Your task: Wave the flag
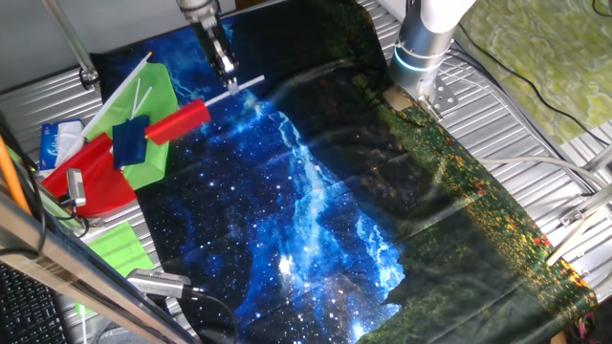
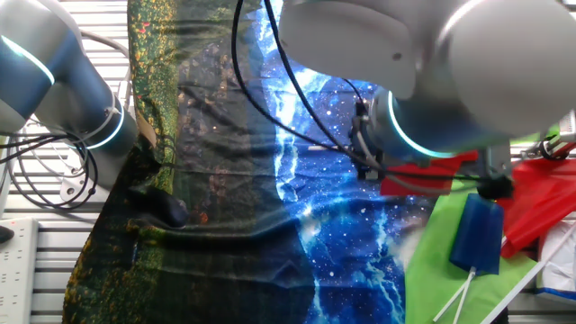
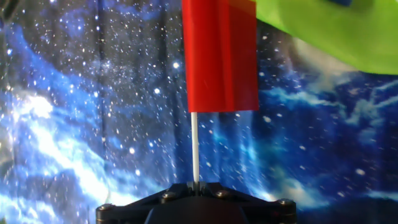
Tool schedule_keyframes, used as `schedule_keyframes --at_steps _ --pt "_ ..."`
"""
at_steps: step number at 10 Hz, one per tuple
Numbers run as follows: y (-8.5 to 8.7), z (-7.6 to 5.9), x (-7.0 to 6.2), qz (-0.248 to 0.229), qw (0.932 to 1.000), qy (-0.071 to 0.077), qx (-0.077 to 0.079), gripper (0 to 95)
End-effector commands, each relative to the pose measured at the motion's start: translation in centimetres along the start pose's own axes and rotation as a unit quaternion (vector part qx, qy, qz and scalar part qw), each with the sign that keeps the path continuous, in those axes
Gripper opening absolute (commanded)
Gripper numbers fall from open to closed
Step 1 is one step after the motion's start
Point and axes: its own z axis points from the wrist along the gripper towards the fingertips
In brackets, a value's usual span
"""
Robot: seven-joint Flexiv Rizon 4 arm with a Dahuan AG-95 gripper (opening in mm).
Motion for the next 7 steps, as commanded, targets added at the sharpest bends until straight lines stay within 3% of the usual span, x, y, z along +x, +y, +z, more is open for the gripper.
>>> schedule_keyframes --at_steps 1,7 --pt "1.0 1.9 -0.7 0.001 1.0 0.0 0.004 0.0" --pt "4.2 7.1 -1.3 0.019 0.9992 -0.029 0.018 0.0"
